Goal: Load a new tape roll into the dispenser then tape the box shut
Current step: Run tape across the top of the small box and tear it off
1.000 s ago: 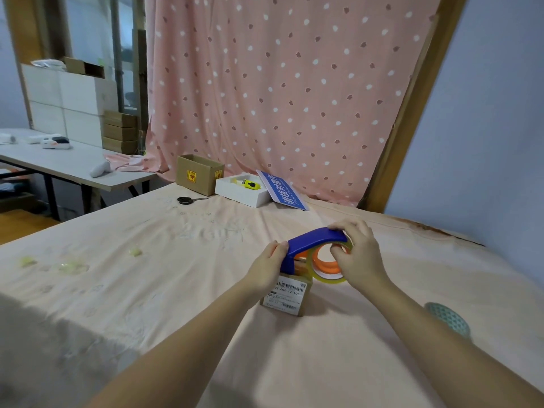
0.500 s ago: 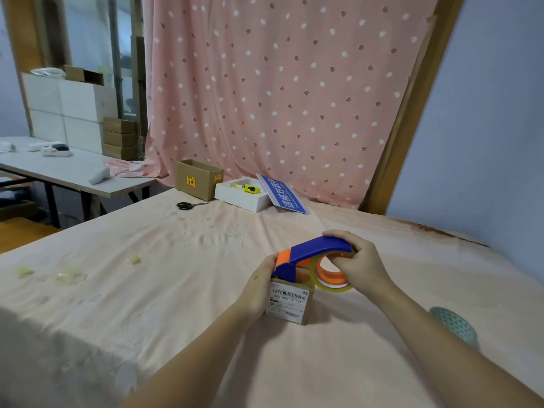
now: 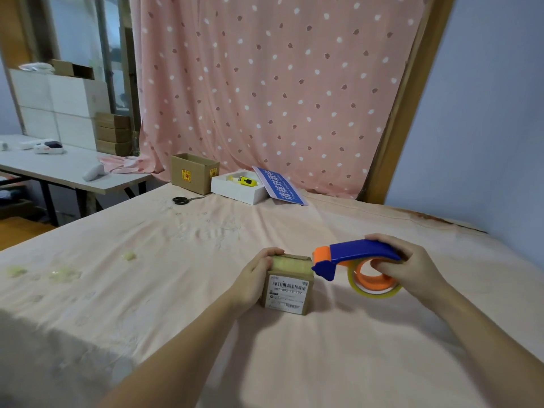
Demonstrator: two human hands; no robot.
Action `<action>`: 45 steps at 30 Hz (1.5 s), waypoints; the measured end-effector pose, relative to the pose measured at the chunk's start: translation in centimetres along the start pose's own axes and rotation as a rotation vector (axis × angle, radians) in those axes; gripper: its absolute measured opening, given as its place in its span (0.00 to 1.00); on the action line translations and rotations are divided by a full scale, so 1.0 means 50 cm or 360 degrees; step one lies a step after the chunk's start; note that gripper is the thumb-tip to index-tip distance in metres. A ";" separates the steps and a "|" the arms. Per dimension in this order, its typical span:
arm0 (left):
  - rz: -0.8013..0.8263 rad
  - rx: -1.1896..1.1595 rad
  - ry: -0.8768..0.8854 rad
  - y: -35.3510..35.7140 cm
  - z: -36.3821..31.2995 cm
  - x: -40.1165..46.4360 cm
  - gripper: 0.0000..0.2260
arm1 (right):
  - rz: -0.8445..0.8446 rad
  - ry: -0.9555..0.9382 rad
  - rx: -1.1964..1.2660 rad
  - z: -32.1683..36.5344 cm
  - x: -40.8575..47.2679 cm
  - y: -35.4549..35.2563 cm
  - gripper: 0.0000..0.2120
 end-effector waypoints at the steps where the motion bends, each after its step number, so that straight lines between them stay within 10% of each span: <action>1: -0.0007 0.0001 -0.0003 -0.001 0.002 0.001 0.16 | -0.0008 0.0024 0.0009 -0.006 -0.005 -0.016 0.27; 45: -0.0031 -0.0071 0.0003 0.014 0.003 -0.001 0.17 | 0.0076 -0.0195 -0.0394 0.016 0.005 -0.003 0.16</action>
Point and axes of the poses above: each hand's wrist, its own x-axis towards the middle knuckle, its own y-axis out of the palm, z = x × y, the point moved 1 cm from there along x, towards the middle knuckle, and after that the axes turned 1 degree about -y, right-handed, at the moved point
